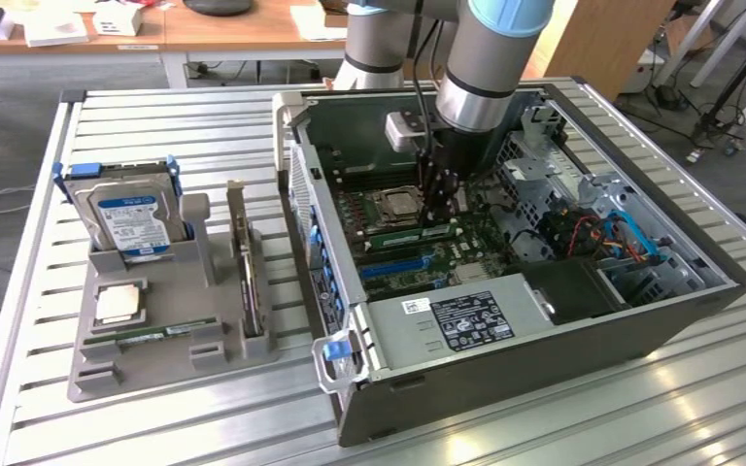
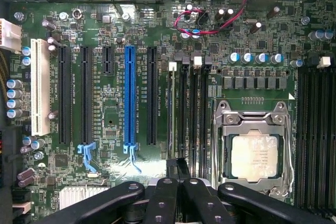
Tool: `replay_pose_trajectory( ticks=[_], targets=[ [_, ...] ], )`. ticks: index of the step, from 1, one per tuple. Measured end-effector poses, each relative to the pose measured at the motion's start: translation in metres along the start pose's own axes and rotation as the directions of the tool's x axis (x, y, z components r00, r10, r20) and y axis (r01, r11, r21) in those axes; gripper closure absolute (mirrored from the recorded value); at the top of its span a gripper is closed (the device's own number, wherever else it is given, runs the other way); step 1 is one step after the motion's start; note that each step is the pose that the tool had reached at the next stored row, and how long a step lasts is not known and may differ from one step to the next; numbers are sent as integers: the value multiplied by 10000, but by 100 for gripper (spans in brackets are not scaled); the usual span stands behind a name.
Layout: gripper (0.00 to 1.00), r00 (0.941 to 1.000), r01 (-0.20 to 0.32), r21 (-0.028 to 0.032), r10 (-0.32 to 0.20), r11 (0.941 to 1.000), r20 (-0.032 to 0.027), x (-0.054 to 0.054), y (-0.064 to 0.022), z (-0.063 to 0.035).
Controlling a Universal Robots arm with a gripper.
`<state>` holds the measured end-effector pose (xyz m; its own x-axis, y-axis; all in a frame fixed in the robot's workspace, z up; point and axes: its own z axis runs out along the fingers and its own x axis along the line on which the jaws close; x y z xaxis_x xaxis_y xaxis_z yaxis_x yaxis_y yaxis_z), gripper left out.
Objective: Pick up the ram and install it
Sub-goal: 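Press down the ram until it locks into place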
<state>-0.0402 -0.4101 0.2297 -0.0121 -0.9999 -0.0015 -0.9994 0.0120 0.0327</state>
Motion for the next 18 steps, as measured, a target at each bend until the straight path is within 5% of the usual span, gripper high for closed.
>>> replay_pose_trajectory(
  ticks=[18],
  targets=[
    [89,10000,0,0,0,10000,1,0,-1,36]
  ],
)
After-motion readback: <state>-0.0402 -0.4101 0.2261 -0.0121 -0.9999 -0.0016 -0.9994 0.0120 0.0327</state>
